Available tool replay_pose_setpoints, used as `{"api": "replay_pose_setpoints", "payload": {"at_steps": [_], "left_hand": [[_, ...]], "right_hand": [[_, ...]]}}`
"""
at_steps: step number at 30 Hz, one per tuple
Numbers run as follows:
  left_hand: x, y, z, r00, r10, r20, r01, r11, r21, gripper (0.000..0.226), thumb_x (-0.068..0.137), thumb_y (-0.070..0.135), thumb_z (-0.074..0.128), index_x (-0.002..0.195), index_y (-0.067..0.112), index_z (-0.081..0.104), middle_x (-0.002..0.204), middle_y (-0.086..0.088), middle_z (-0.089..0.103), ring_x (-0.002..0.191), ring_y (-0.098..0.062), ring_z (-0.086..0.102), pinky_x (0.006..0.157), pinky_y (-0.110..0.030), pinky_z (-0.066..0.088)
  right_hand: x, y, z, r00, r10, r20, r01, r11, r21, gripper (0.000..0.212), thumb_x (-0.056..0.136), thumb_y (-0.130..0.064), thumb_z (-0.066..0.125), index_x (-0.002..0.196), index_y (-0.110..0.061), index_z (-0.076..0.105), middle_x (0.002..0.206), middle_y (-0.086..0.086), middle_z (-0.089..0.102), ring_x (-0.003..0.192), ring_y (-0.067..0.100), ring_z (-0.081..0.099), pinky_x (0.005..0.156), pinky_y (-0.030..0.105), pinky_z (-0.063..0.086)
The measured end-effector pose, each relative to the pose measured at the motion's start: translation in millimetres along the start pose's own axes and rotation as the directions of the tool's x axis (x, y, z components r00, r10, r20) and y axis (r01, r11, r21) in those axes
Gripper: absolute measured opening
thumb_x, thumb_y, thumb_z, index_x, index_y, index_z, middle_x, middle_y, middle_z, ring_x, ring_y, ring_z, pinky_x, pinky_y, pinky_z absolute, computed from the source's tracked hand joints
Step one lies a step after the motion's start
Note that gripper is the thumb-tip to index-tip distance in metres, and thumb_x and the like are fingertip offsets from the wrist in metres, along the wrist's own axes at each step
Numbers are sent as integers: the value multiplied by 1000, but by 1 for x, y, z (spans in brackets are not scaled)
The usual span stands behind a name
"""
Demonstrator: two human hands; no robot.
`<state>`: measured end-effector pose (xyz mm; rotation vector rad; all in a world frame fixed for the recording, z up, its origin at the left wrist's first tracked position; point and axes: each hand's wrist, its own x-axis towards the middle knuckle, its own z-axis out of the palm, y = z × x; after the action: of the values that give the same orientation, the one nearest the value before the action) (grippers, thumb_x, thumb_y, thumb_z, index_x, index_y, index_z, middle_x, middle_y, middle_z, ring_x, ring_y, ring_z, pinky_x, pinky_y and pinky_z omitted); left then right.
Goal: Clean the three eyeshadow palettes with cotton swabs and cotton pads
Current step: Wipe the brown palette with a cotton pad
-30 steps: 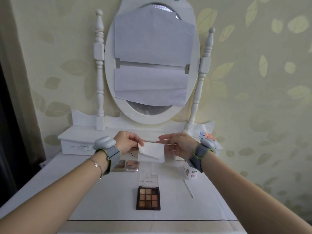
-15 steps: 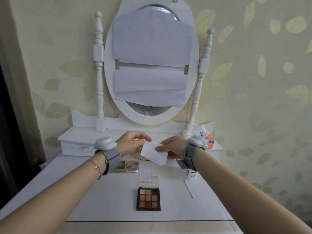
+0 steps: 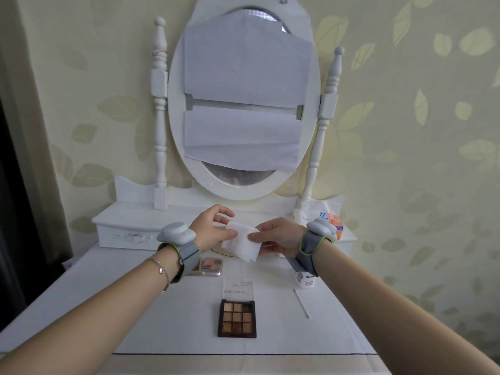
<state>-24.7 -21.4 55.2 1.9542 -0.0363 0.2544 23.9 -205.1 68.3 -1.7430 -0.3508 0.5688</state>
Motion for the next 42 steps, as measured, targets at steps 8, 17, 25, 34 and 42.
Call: {"api": "replay_pose_setpoints", "payload": {"at_steps": [8,17,25,34,42], "left_hand": [[-4,13,10,998,57,-31,-58,998,-39,25,53,44,70,73,30,67,89,2,70,89,-12,64,80,-25,50],[-5,11,13,959,-235,158,282,814,-507,19,93,14,52,92,2,66,80,-12,67,69,-19,66,68,-31,54],[-11,14,18,889,-349,295,457,650,-608,24,91,-8,46,112,-16,53,112,-29,61,85,-35,66,62,-33,60],[-8,12,24,832,-454,321,546,561,-622,15,91,-9,41,85,-9,55,71,-20,65,66,-33,65,50,-31,57],[-2,21,19,779,-506,370,615,502,-608,26,98,8,29,104,-11,45,68,-24,63,69,-39,62,85,-55,43]], "right_hand": [[-6,-7,10,974,-221,-46,216,972,-87,9,81,-12,70,88,-8,73,91,15,64,81,25,59,84,38,49],[-8,-5,14,943,-305,-133,274,938,-210,10,86,-13,65,91,-7,72,92,19,70,81,24,63,89,42,53],[-6,-3,21,871,-464,-160,259,711,-654,19,83,-20,63,65,-16,69,50,-5,54,43,4,44,47,15,32],[0,-16,27,917,-385,106,194,196,-961,29,95,-20,47,112,-4,65,125,6,59,111,24,54,77,22,31],[11,-1,31,950,-289,117,162,136,-977,34,95,-19,41,102,0,68,122,12,57,108,31,55,92,35,43]]}}
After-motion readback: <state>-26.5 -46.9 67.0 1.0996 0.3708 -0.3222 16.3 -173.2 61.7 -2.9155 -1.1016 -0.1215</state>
